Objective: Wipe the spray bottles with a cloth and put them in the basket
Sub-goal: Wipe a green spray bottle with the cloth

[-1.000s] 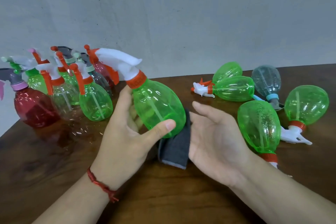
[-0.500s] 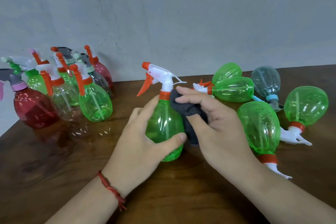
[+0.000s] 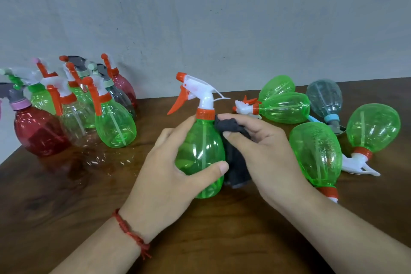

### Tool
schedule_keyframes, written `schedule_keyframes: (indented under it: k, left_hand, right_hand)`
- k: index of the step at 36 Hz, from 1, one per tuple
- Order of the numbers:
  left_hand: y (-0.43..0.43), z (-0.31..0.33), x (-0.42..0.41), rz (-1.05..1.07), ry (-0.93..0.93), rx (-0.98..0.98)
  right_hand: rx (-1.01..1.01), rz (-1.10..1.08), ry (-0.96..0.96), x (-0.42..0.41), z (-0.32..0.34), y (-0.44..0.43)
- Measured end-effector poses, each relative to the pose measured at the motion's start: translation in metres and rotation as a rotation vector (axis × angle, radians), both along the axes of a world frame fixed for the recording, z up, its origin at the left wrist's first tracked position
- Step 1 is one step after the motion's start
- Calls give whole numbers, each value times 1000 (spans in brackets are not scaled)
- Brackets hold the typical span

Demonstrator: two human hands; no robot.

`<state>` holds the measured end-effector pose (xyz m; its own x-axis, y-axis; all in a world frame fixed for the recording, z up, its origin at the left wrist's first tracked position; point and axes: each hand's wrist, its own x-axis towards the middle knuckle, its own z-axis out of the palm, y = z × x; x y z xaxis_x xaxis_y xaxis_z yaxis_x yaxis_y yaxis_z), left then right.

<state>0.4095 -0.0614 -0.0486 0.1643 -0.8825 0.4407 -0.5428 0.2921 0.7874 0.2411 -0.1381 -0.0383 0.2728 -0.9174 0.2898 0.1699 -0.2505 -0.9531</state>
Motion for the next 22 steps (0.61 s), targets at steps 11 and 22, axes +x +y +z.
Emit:
schedule_keyframes:
  k: [11, 22]
  left_hand:
    - [6, 5, -2, -379, 156, 245]
    - [8, 11, -5, -379, 161, 302]
  right_hand:
    - [394, 307, -170, -9, 7, -8]
    - [429, 414, -220, -16, 17, -11]
